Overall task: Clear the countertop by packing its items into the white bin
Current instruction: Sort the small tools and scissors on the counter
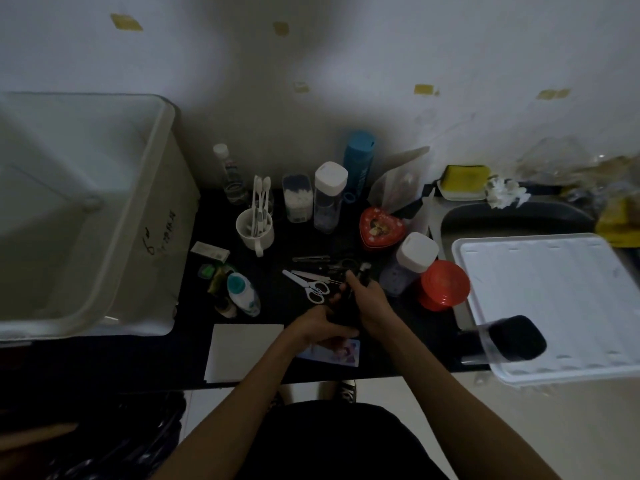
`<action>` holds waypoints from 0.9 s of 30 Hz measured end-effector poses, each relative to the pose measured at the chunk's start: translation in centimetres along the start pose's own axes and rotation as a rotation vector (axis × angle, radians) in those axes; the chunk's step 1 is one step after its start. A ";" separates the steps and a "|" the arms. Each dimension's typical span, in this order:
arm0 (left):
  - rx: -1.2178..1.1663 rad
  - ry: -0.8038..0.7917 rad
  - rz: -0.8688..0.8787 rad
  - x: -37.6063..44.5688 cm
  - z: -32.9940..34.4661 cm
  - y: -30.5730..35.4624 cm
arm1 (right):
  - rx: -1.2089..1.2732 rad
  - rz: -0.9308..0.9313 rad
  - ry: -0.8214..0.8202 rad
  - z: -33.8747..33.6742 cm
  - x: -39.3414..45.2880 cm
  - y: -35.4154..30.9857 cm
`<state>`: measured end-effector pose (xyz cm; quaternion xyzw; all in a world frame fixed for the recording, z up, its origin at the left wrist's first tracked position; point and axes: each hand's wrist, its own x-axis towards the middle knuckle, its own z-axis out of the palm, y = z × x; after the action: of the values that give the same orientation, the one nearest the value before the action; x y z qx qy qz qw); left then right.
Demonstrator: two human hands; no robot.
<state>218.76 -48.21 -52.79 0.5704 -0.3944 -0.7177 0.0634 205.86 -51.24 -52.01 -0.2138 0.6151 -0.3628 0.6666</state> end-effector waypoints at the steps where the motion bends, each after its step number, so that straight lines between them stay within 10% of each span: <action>1: 0.127 0.022 -0.004 0.1 -0.3 -0.2 | -0.041 0.002 0.071 -0.5 0.6 0.1; 8: 0.899 0.642 0.501 2.8 -2.7 0.3 | -0.518 0.053 0.178 -3.9 2.5 2.9; 13: 1.381 0.412 0.440 6.1 -2.8 1.0 | -0.586 0.074 0.159 -4.3 2.5 2.5; 27: 1.387 0.436 0.298 7.3 -4.3 -0.5 | -0.734 0.023 0.197 -1.6 6.0 1.1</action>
<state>220.19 -53.88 -58.89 0.5493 -0.8089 -0.1579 -0.1378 204.43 -54.77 -57.06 -0.3954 0.7676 -0.1295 0.4875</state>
